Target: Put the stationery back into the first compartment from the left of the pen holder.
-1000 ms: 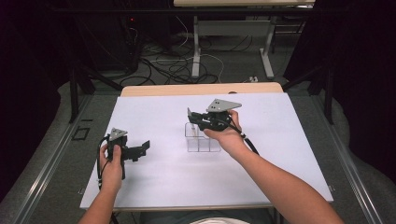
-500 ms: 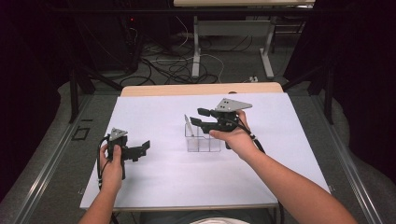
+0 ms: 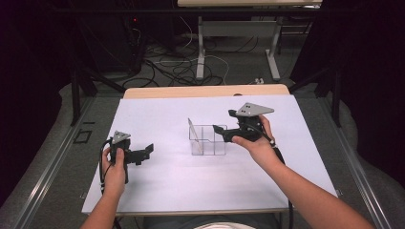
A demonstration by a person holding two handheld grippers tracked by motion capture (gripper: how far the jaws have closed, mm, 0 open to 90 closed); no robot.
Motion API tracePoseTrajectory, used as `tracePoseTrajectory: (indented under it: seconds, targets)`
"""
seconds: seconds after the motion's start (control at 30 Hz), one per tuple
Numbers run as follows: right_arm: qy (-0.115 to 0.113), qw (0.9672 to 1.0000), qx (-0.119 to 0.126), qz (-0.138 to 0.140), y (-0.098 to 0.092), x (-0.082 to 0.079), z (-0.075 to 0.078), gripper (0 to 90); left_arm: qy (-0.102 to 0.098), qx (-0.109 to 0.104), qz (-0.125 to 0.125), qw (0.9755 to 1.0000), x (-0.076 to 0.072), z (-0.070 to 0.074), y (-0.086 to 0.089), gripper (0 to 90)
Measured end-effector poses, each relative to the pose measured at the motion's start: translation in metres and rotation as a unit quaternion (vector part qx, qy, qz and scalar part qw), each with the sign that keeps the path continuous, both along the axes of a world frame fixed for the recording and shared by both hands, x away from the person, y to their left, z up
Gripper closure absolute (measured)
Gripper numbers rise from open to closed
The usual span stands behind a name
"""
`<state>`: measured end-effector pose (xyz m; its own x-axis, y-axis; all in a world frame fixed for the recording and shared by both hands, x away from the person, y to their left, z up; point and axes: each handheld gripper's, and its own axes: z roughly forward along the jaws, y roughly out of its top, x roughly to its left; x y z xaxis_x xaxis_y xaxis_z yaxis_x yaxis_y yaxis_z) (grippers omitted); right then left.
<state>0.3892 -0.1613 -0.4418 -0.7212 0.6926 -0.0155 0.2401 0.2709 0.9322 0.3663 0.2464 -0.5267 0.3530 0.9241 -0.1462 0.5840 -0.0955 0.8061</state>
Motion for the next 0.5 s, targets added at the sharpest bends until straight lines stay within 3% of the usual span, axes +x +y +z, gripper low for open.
tracePoseTrajectory:
  seconds: [0.1, 0.2, 0.4, 0.5]
  targets:
    - [0.001, 0.9998, 0.002, -0.018, -0.011, -0.006, -0.007, 14.3, 0.000, -0.001, 0.001, 1.0000, 0.000, 0.000, 0.000, 0.4]
    - [0.007, 0.9993, -0.004, -0.036, -0.023, -0.010, -0.016, 0.0, 0.001, -0.001, 0.003, 1.0000, 0.000, 0.000, 0.000, 0.4]
    - [0.028, 0.9962, -0.011, -0.082, -0.050, -0.014, -0.036, 0.0, 0.000, -0.002, 0.003, 1.0000, 0.001, -0.001, 0.000, 0.4]
    - [0.050, 0.9934, -0.016, -0.102, -0.062, -0.016, -0.045, 0.0, 0.003, 0.002, 0.002, 1.0000, 0.001, -0.001, 0.001, 0.4]
